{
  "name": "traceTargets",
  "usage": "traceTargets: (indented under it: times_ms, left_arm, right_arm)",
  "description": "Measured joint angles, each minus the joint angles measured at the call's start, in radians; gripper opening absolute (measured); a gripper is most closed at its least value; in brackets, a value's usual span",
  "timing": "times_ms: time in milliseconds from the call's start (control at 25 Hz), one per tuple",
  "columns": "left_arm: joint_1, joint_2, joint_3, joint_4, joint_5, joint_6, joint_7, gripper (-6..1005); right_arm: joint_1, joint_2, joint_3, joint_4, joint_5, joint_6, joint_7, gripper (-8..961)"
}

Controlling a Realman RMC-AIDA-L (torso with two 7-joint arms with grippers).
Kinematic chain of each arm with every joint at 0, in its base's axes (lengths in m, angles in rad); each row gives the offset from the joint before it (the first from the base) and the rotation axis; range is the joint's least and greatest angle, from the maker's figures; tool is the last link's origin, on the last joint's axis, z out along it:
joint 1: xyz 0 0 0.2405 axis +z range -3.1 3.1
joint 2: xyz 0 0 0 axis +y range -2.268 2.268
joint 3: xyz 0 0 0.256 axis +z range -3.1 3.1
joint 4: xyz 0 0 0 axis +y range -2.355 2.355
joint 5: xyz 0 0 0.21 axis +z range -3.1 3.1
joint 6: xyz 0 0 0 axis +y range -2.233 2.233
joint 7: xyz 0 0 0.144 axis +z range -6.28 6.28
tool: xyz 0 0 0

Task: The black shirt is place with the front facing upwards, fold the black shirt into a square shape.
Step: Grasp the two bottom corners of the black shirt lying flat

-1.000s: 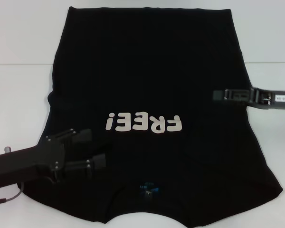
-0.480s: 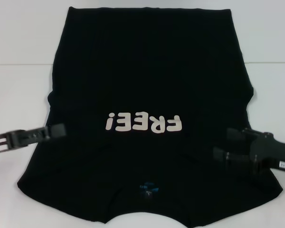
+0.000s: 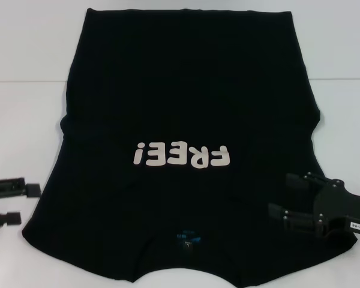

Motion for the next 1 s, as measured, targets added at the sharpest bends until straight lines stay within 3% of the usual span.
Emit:
traceTargets:
  times_ms: [240, 640, 1000]
  left_arm:
    - [-0.045, -0.009, 0.004, -0.011, 0.137, -0.034, -0.047, 934]
    - [-0.049, 0.005, 0.007, -0.070, 0.152, -0.107, -0.056, 929]
    - [-0.054, -0.003, 0.001, -0.084, 0.172, -0.127, -0.053, 921]
  right_arm:
    - [0.002, 0.000, 0.001, 0.010, 0.000, 0.016, -0.003, 899]
    - [-0.001, 0.000, 0.001, 0.010, 0.000, 0.017, -0.004, 900]
    - [0.001, 0.000, 0.001, 0.010, 0.000, 0.020, -0.005, 899]
